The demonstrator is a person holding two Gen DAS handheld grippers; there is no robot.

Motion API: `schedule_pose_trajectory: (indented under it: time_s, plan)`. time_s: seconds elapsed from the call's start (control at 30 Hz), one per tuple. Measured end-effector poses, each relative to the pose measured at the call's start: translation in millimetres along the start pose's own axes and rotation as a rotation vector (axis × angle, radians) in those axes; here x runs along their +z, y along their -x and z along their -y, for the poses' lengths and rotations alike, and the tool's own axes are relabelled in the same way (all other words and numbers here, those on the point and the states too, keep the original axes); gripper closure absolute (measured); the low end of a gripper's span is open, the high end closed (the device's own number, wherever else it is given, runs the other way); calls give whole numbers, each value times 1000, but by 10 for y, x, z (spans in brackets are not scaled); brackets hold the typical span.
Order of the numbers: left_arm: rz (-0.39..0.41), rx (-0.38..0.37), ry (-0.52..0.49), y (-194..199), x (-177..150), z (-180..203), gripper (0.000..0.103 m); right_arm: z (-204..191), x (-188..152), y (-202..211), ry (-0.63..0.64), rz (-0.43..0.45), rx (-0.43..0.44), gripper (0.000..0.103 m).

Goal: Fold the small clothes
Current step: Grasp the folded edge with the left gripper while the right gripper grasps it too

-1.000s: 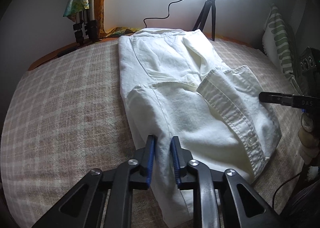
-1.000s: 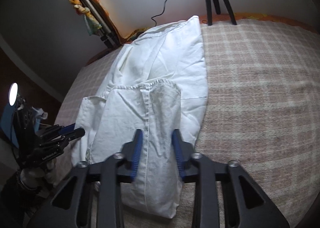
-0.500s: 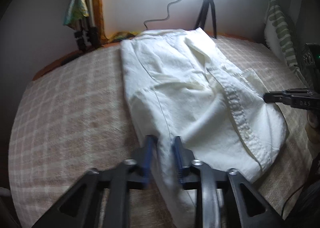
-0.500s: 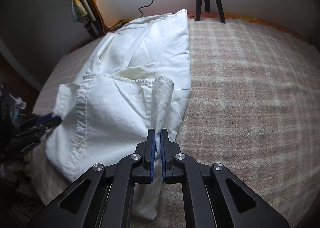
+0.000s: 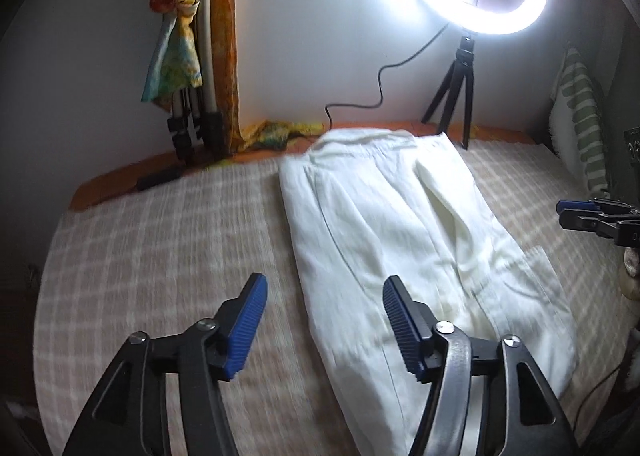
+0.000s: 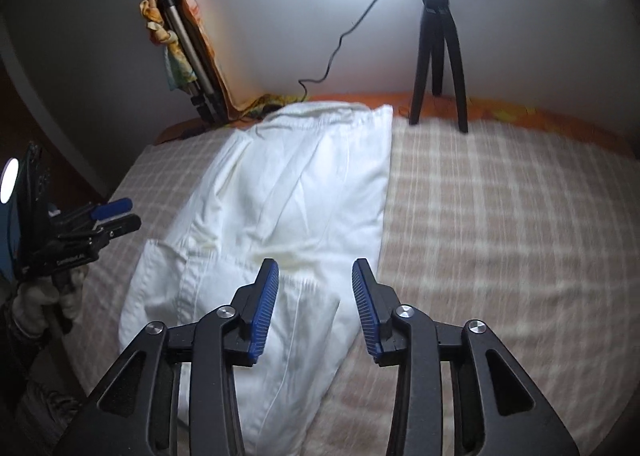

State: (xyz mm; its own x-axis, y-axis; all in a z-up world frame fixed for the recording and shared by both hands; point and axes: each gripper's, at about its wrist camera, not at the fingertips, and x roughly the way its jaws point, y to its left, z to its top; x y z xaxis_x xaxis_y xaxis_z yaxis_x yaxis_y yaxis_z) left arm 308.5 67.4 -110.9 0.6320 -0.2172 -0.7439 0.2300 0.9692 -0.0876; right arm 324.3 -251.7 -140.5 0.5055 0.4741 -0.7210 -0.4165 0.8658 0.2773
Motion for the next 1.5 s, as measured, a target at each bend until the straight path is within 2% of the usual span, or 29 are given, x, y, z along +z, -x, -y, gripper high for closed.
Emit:
schedule_pose_trajectory:
  time_s: [0.13, 0.3, 0.5, 0.7, 0.73, 0.83, 0.9, 0.97, 1.0, 1.03, 1.27, 1.5]
  plan:
    - [-9, -3, 19, -316, 316, -109, 39, 159, 344, -232, -22, 13, 6, 57]
    - [-48, 9, 12, -772, 506, -211, 39, 403, 617, -680, -65, 4, 8, 57]
    - [-82, -10, 92, -1258, 649, -450, 43, 606, 786, -1145, -114, 7, 36, 57]
    - [-100, -10, 76, -1525, 728, -491, 51, 647, 918, -1449, -113, 2, 36, 57]
    - [-93, -9, 70, -1536, 740, -489, 52, 636, 937, -1493, -107, 0, 38, 57]
    - [-86, -12, 52, -1592, 787, -453, 69, 583, 972, -1601, -86, -8, 41, 57]
    - [-83, -16, 27, -1611, 812, -399, 90, 547, 979, -1655, -69, -12, 44, 57]
    - [-77, -13, -1, -1620, 848, -327, 102, 510, 986, -1674, -52, -9, 44, 70]
    - [-74, -5, -10, -1630, 867, -293, 103, 491, 994, -1683, -44, -15, 56, 86]
    - [-64, 3, -23, -1615, 874, -254, 103, 475, 999, -1689, -39, -24, 70, 95]
    - [7, 54, -68, -1304, 908, -127, 103, 347, 1032, -1436, 13, 25, 59, 98]
    - [64, 71, -85, -875, 961, -56, 103, 160, 1042, -1075, 56, 69, 52, 98]
